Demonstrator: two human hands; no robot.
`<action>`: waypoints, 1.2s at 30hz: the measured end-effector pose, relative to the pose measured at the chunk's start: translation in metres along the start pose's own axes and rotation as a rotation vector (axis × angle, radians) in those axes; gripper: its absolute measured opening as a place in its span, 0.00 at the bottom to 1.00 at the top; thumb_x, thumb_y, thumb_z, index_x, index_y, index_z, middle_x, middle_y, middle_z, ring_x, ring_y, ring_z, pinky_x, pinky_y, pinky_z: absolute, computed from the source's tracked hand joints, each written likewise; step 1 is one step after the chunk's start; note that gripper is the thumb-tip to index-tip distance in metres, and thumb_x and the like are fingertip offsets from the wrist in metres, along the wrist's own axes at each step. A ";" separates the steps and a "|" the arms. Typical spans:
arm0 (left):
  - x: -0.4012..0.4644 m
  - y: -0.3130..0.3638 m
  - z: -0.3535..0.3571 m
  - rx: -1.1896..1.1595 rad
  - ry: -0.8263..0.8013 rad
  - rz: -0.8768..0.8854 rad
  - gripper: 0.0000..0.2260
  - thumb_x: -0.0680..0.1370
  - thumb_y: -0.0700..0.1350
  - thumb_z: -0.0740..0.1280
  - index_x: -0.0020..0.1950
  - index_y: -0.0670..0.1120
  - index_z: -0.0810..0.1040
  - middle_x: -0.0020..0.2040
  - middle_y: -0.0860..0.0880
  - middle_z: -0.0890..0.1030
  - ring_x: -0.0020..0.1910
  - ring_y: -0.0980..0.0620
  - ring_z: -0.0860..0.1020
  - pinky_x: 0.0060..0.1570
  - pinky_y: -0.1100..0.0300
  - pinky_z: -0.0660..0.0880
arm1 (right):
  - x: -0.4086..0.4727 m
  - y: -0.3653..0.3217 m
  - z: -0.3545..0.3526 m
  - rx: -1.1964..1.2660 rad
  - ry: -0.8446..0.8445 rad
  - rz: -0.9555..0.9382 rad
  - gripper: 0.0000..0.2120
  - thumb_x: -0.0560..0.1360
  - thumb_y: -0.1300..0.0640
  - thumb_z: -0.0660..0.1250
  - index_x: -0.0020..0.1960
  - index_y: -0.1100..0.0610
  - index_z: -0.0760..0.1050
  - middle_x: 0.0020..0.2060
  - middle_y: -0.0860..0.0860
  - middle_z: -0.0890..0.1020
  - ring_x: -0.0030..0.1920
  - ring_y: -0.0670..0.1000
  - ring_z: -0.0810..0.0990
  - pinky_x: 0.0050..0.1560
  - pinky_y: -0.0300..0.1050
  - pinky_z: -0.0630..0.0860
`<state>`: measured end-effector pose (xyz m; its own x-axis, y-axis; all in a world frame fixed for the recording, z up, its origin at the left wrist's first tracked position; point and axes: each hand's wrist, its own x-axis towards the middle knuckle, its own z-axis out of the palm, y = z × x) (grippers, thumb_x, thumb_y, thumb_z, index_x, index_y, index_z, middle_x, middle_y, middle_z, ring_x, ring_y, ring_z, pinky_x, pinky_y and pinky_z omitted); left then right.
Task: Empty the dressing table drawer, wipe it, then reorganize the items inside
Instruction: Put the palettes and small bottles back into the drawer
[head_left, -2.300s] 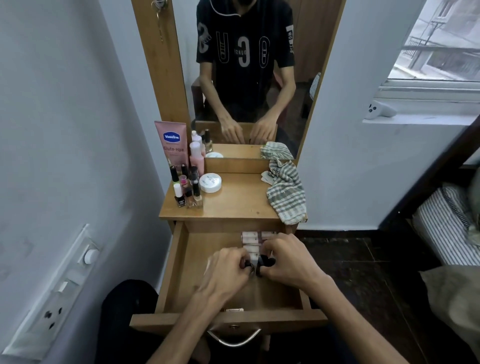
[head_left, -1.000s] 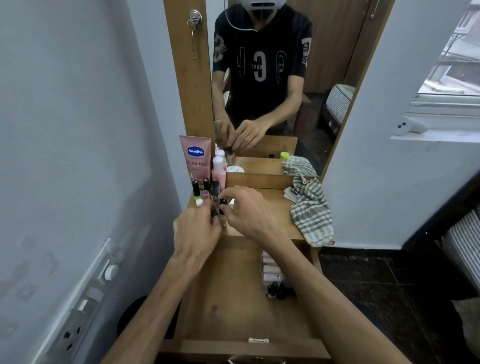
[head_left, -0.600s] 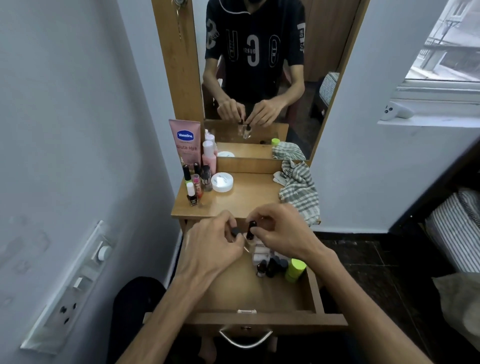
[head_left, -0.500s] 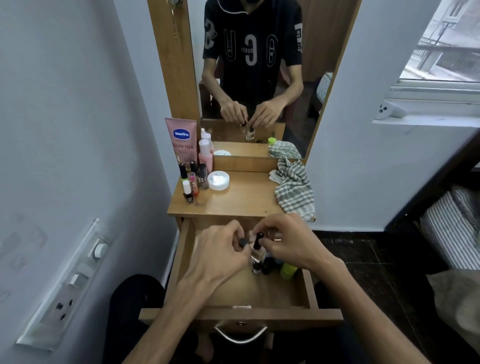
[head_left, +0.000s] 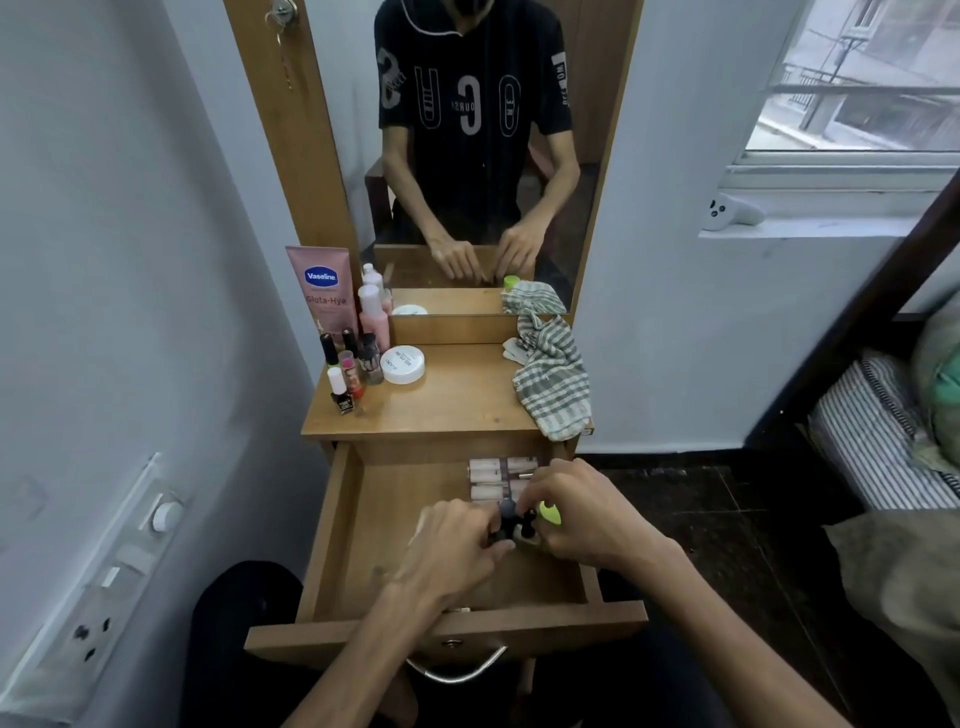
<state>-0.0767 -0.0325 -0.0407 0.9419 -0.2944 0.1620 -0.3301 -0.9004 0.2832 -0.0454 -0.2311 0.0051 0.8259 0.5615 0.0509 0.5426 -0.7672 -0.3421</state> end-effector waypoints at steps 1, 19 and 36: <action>0.001 -0.001 0.002 0.011 -0.010 0.015 0.13 0.76 0.60 0.68 0.48 0.51 0.78 0.44 0.52 0.85 0.44 0.49 0.82 0.42 0.54 0.74 | 0.000 0.001 0.004 -0.010 -0.007 -0.011 0.13 0.72 0.55 0.73 0.55 0.46 0.86 0.52 0.42 0.84 0.55 0.44 0.76 0.56 0.40 0.69; -0.005 -0.022 -0.016 -0.073 0.122 0.134 0.13 0.76 0.62 0.69 0.50 0.54 0.80 0.39 0.56 0.83 0.36 0.58 0.80 0.38 0.63 0.75 | 0.016 -0.016 0.000 0.070 0.082 -0.067 0.12 0.70 0.58 0.72 0.49 0.45 0.84 0.48 0.39 0.82 0.48 0.40 0.71 0.51 0.39 0.72; 0.047 -0.128 -0.115 -0.116 0.535 -0.515 0.14 0.79 0.53 0.68 0.59 0.45 0.81 0.51 0.46 0.80 0.47 0.40 0.81 0.45 0.47 0.80 | 0.206 -0.124 -0.019 0.064 0.287 -0.095 0.20 0.80 0.55 0.69 0.72 0.52 0.78 0.63 0.54 0.81 0.59 0.58 0.81 0.52 0.52 0.78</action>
<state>0.0026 0.1055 0.0397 0.8297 0.3776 0.4111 0.1120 -0.8341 0.5401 0.0603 -0.0259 0.0760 0.7864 0.5123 0.3452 0.6163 -0.6890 -0.3813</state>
